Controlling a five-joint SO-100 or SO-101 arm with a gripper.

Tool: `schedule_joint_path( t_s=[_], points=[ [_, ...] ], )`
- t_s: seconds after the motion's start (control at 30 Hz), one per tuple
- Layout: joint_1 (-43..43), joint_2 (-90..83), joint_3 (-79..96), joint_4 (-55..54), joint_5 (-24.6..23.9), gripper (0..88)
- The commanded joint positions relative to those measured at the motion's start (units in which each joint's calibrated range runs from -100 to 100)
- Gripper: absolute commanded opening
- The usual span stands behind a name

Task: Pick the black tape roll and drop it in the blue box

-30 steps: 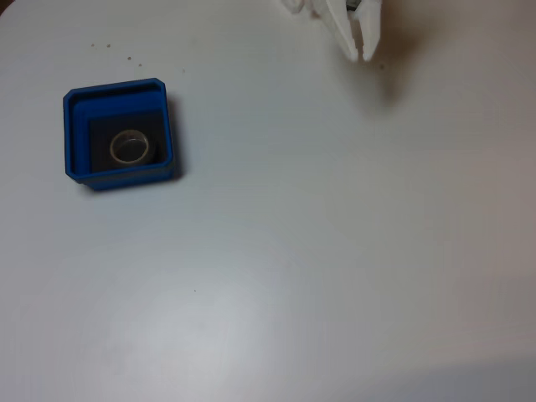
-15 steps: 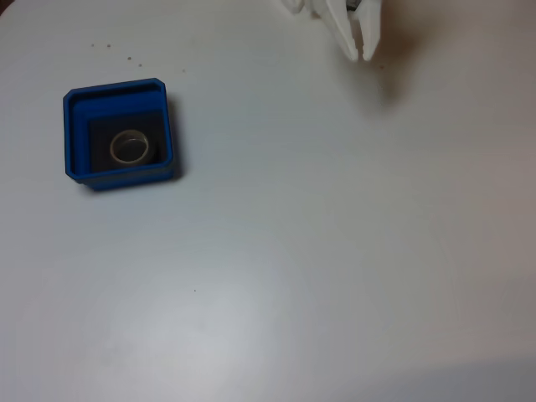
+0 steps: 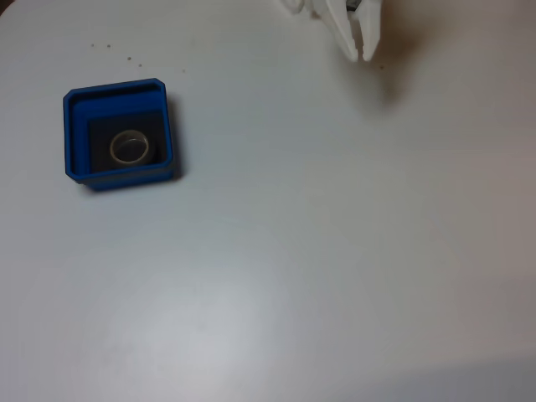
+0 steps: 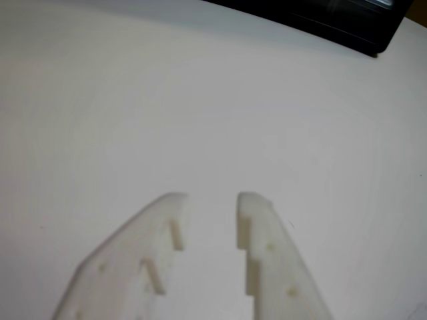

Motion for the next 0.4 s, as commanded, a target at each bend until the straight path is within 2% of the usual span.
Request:
schedule_joint_path(
  t_s=[0.0, 0.37],
  points=[
    [0.3, -3.1, 0.9, -0.7, -0.1, 0.7],
    [0.2, -3.1, 0.7, -0.8, 0.2, 0.7]
  ],
)
